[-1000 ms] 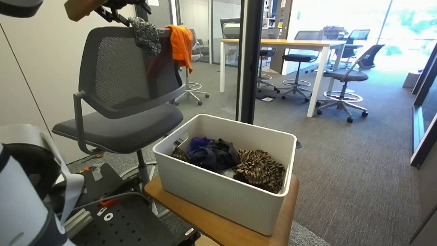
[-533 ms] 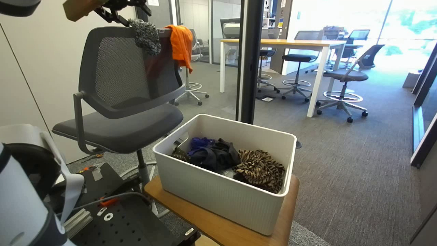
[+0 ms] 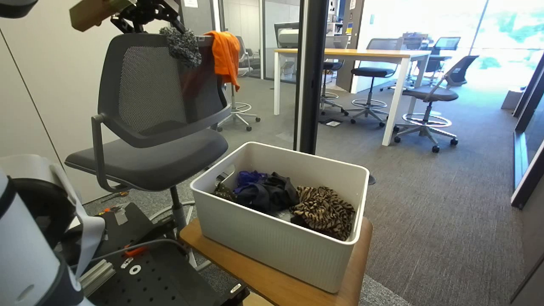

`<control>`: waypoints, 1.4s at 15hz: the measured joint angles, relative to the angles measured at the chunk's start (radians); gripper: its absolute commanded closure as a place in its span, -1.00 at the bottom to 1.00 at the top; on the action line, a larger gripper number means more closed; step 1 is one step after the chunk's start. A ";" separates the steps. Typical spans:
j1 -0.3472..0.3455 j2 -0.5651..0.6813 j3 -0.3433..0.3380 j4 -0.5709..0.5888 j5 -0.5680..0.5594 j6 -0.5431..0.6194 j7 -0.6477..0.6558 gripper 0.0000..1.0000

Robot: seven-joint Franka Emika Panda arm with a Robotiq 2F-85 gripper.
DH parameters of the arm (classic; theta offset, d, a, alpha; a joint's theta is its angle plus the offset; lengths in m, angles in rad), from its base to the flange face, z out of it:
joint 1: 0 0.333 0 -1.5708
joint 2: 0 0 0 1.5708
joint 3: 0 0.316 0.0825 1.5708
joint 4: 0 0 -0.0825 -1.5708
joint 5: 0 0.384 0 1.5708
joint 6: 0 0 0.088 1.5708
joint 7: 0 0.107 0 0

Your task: Pick up the sock from the box and put it on the chair's headrest

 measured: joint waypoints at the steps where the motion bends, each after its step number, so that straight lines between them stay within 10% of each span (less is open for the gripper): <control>1: 0.011 0.000 -0.007 0.000 0.000 -0.023 0.000 -1.00; 21: 0.130 0.023 -0.114 -0.001 0.178 -0.036 0.233 -1.00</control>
